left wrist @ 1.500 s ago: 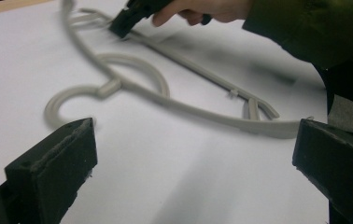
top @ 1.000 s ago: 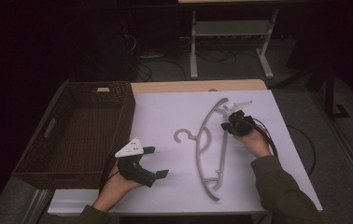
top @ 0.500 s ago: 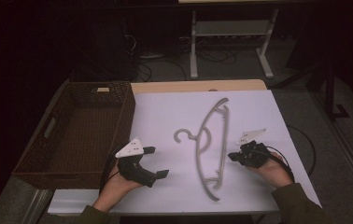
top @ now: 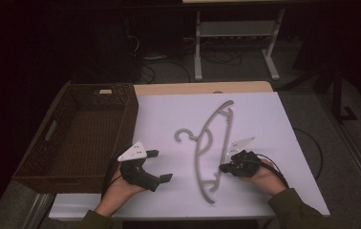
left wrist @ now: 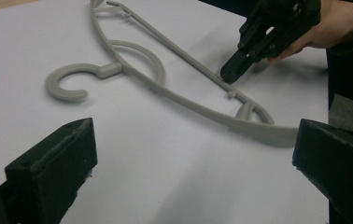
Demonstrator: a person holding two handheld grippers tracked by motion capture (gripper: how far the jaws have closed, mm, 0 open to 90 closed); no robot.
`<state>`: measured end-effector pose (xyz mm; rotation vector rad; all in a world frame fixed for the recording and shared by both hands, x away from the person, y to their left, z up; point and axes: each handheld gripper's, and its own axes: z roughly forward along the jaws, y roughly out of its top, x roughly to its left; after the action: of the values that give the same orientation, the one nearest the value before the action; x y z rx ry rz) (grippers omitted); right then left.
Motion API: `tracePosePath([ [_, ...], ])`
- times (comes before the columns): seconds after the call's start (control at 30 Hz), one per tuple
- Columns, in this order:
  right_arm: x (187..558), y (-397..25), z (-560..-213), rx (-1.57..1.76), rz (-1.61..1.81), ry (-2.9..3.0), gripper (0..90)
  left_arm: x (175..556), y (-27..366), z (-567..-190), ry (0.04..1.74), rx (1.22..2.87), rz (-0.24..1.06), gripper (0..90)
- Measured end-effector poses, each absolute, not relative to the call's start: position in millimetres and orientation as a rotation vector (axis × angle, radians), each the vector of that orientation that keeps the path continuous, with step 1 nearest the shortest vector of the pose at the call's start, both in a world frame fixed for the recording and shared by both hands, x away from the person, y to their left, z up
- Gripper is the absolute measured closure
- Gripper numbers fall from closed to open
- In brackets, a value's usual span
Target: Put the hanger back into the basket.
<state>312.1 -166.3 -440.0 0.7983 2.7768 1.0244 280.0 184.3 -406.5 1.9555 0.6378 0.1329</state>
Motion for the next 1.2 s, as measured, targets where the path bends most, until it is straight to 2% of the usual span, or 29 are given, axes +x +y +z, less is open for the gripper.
tracePosePath([
  [0.43,325,-72,-443,0.482,1.077,2.854,89.8,281,187,-406,0.636,1.950,0.143,0.0],
  [0.57,328,-58,-442,0.473,1.092,2.851,89.8,281,189,-406,0.632,1.958,0.148,0.0],
  [0.8,333,-69,-433,0.548,1.133,2.803,89.7,281,189,-406,0.642,1.959,0.147,0.0],
  [1.0,367,-109,-411,0.790,1.178,2.603,89.7,282,190,-407,0.638,1.967,0.148,0.0],
  [1.2,404,-134,-413,0.928,1.137,2.472,89.7,282,190,-408,0.643,1.962,0.144,0.0],
])
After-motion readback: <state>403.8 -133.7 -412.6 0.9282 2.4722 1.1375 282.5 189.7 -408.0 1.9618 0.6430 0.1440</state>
